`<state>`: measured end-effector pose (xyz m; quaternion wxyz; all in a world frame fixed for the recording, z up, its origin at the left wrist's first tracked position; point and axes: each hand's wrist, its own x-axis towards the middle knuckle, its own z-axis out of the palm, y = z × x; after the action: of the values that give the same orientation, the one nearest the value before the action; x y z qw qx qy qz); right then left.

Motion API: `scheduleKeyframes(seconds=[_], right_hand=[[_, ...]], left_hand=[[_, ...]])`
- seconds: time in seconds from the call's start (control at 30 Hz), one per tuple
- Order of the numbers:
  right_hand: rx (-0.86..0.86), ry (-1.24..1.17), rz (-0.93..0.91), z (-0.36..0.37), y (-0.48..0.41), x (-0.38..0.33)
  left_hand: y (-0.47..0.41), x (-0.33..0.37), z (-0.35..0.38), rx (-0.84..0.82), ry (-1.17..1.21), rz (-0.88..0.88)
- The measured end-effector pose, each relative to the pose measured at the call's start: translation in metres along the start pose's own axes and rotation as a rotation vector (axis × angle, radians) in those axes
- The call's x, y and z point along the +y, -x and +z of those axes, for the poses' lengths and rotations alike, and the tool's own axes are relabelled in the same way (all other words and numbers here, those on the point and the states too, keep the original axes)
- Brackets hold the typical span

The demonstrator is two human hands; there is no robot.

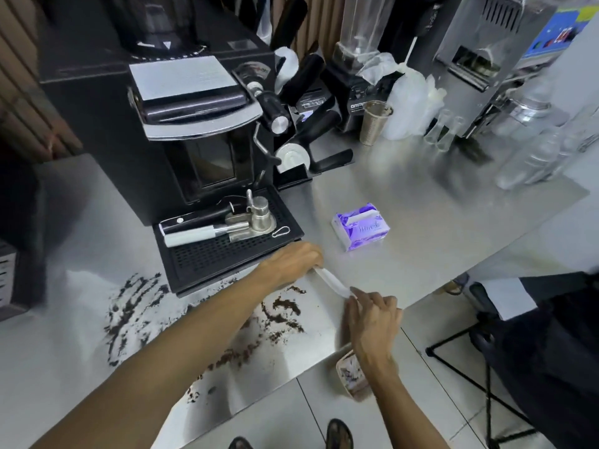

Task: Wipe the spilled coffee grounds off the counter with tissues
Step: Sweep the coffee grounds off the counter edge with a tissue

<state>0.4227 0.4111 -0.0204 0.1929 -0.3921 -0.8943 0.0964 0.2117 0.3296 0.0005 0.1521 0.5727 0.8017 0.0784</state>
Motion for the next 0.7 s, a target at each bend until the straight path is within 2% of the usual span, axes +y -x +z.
scheduleKeyframes(seconds=[0.17, 0.4, 0.57, 0.7], right_hand=[[-0.037, 0.088, -0.001, 0.005, 0.011, -0.006], [-0.073, -0.067, -0.047, 0.008, 0.052, -0.051], [-0.024, -0.118, 0.116, 0.015, 0.033, -0.039], [-0.057, -0.018, 0.103, 0.021, 0.027, -0.040]], left_hand=[[-0.012, -0.001, -0.005, -0.074, 0.028, 0.029], [0.010, -0.028, -0.020, -0.150, -0.067, 0.145], [0.010, -0.022, -0.031, -0.027, -0.090, 0.134], [0.012, -0.012, -0.021, 0.036, -0.156, 0.129]])
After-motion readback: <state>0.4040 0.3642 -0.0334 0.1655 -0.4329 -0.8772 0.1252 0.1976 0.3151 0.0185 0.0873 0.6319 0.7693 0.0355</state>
